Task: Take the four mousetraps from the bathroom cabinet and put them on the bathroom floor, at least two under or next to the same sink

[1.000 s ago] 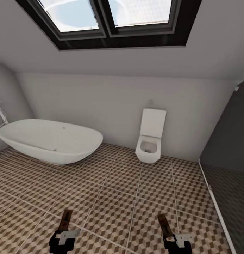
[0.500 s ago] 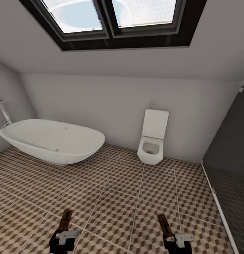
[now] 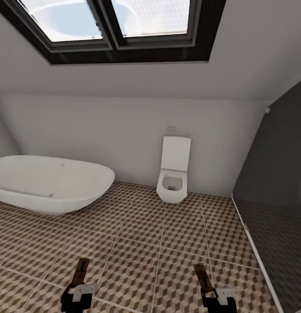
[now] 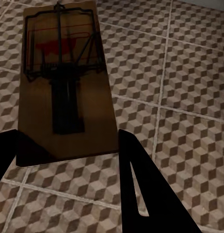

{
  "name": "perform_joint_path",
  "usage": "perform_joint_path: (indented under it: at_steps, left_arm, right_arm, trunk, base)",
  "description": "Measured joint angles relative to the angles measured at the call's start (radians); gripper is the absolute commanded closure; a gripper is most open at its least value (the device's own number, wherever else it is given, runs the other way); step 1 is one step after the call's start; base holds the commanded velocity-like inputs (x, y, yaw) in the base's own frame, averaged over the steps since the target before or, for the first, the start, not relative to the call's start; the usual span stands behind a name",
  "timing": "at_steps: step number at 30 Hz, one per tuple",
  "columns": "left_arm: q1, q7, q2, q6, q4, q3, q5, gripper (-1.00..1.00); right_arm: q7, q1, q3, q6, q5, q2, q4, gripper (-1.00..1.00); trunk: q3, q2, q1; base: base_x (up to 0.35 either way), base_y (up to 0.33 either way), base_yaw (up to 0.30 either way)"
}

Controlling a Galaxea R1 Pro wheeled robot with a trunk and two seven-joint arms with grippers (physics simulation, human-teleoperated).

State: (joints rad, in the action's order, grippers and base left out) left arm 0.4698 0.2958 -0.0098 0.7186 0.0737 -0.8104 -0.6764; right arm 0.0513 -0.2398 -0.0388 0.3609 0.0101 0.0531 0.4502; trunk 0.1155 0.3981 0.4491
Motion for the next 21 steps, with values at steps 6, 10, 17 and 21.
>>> perform_joint_path:
  at_steps: [6,10,17,21]
  left_arm:
    - [0.000,0.000,0.000,0.000,0.000,0.000,0.000,1.00]
    - [0.000,0.000,0.000,0.000,0.000,0.000,0.000,1.00]
    - [0.000,0.000,0.000,0.000,0.000,-0.001,0.000,1.00]
    - [0.000,0.000,0.000,0.000,0.000,-0.001,-0.001,1.00]
  right_arm:
    - [0.000,0.000,0.000,0.000,0.000,0.000,0.000,1.00]
    - [0.000,0.000,0.000,0.000,0.000,0.000,0.000,1.00]
    - [0.000,0.000,0.000,0.000,0.000,0.000,0.000,1.00]
    - [0.000,0.000,0.000,0.000,0.000,0.000,0.000,1.00]
  trunk:
    - [-0.007,0.000,0.000]
    - [-0.011,0.000,0.000]
    - [-0.019,0.000,0.000]
    - [-0.020,0.000,0.000]
  base:
    - [0.217,0.178,-0.224]
    - [0.234,0.197,-0.197]
    - [0.200,0.154,-0.123]
    - [0.032,0.018,-0.014]
